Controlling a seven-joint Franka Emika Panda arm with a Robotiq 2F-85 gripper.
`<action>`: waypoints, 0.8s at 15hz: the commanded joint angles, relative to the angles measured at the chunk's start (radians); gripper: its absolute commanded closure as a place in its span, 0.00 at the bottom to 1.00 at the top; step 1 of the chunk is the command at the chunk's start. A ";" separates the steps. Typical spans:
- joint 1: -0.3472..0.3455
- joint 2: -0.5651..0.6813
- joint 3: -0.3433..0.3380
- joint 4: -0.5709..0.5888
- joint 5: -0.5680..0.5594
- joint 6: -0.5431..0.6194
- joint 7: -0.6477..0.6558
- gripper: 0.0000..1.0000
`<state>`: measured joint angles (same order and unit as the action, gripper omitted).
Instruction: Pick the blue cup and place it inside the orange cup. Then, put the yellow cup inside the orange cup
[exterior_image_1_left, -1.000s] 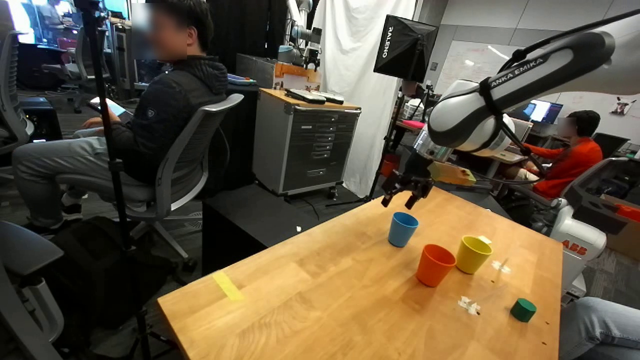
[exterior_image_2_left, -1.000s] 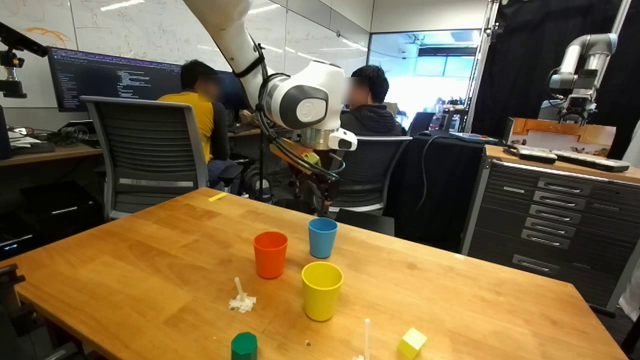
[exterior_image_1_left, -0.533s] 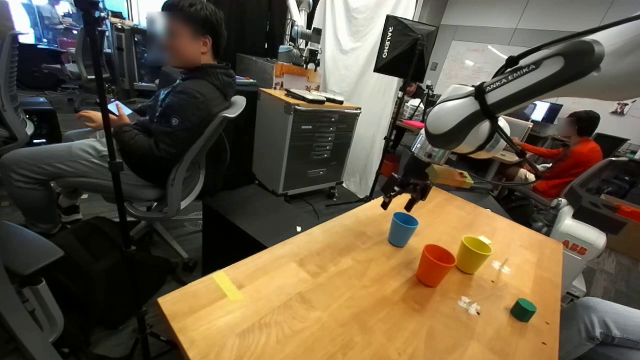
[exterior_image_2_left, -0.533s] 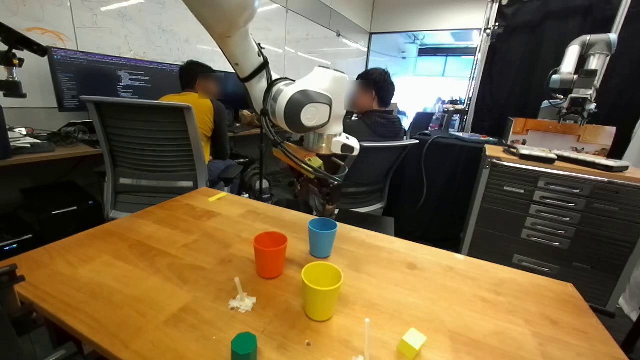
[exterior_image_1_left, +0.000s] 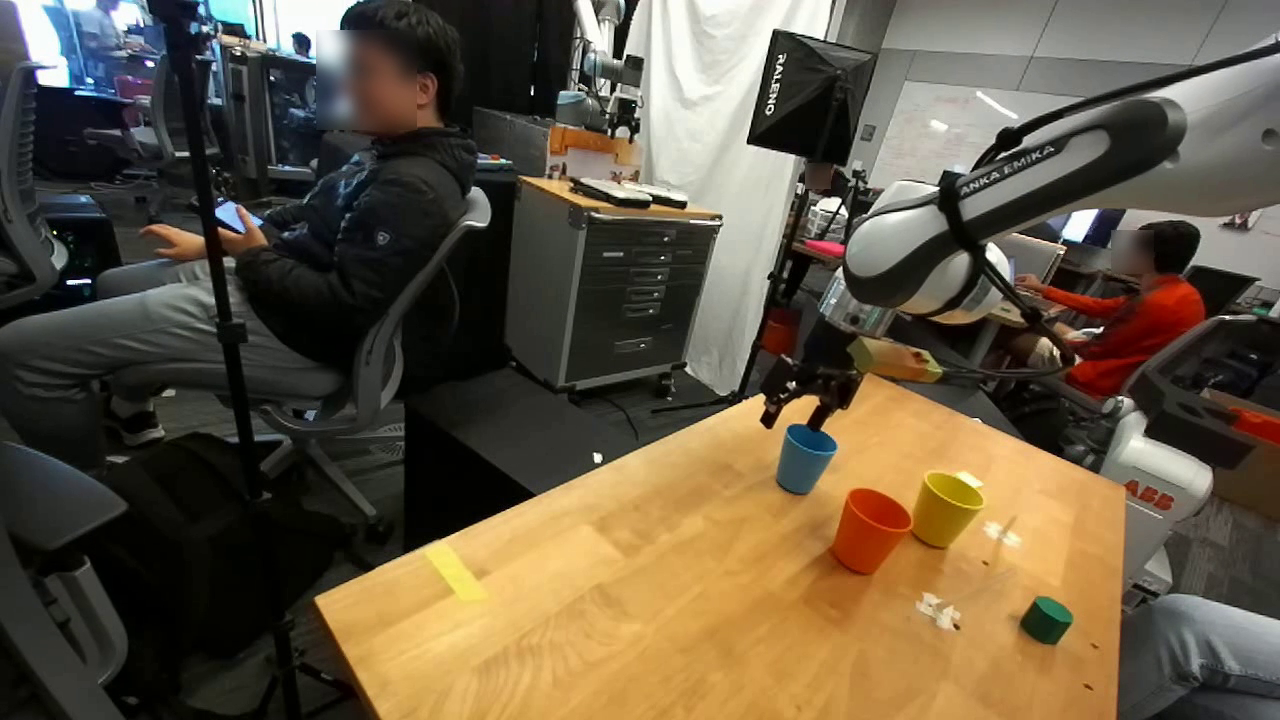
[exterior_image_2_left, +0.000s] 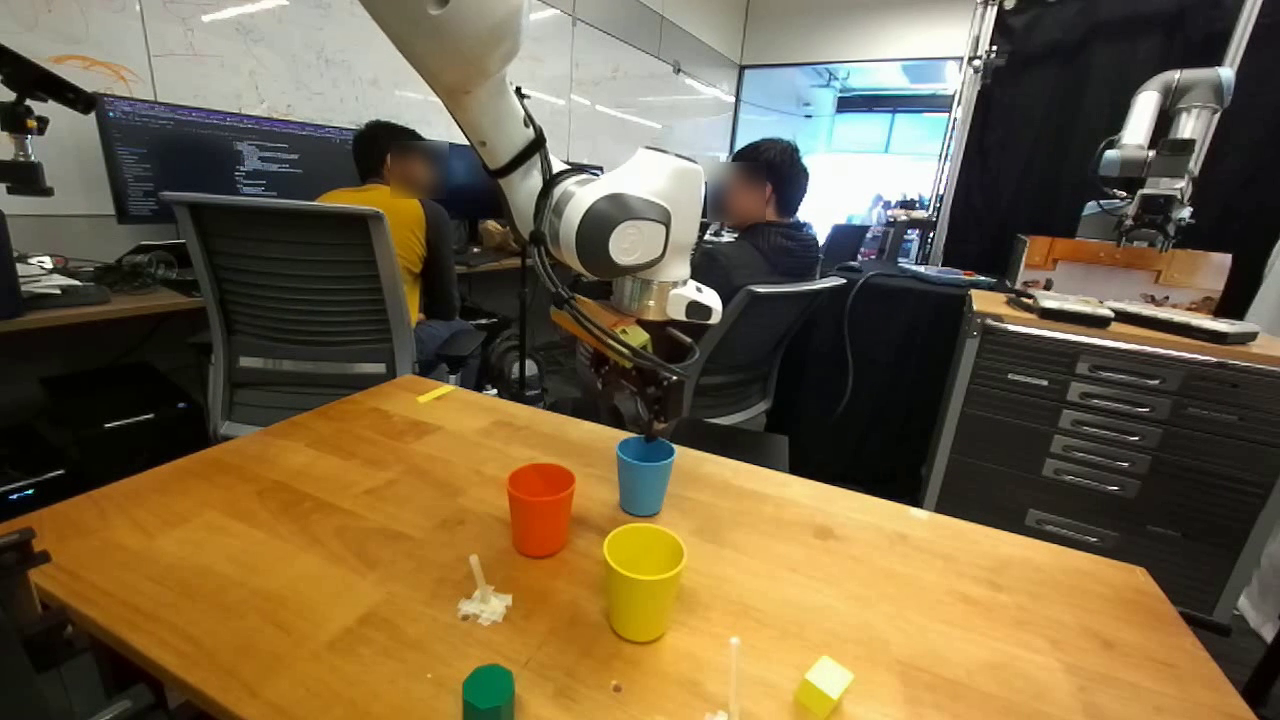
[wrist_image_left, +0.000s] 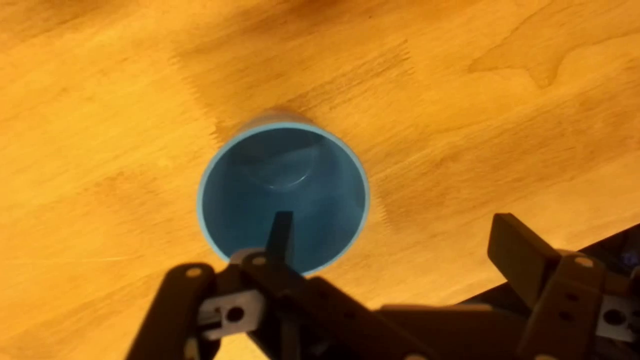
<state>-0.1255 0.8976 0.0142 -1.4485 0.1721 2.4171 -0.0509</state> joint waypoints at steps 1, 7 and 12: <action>-0.011 0.038 0.007 0.070 -0.012 -0.046 -0.011 0.00; -0.008 0.061 0.004 0.098 -0.015 -0.067 -0.008 0.00; -0.005 0.075 0.001 0.117 -0.018 -0.083 -0.002 0.30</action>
<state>-0.1266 0.9474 0.0133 -1.3892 0.1698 2.3750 -0.0522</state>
